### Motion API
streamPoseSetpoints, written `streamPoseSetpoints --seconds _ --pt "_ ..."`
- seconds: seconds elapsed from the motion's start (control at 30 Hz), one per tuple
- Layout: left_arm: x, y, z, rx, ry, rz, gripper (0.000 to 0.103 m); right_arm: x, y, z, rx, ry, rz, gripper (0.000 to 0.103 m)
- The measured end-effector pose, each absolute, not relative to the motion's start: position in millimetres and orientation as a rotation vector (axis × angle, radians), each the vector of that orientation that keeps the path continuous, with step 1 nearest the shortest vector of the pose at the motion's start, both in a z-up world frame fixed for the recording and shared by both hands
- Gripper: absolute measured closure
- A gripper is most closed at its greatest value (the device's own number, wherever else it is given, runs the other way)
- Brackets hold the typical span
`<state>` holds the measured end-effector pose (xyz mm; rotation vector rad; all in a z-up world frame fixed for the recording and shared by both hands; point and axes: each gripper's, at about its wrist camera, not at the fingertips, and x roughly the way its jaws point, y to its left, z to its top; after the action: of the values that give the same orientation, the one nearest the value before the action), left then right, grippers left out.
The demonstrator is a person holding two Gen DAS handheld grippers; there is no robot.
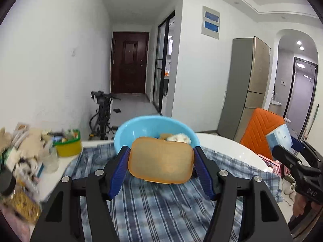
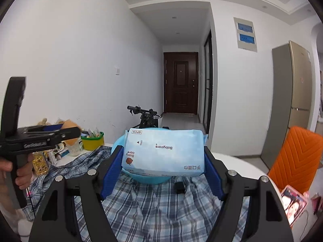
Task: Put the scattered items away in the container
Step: 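Carry both held items over the blue basin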
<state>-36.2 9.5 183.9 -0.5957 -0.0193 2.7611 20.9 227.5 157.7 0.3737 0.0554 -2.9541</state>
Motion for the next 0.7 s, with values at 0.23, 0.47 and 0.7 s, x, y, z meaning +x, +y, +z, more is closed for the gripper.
streamPoseSetpoints --seconds 0.23,0.47,0.7 --pt "-104.6 35.3 199.4 -0.615 -0.014 2.738 0.037 -59.0 217.5 177.2 0.460 0.068 -2.912 0.030" --pt "-201.5 43.3 202.3 -0.603 -0.001 2.756 0.037 -148.0 210.3 189.0 0.529 0.092 -2.907 0.030" --pt "-286.6 32.4 200.6 -0.711 -0.101 2.822 0.037 -211.7 210.1 191.6 0.605 0.027 -2.949 0.030"
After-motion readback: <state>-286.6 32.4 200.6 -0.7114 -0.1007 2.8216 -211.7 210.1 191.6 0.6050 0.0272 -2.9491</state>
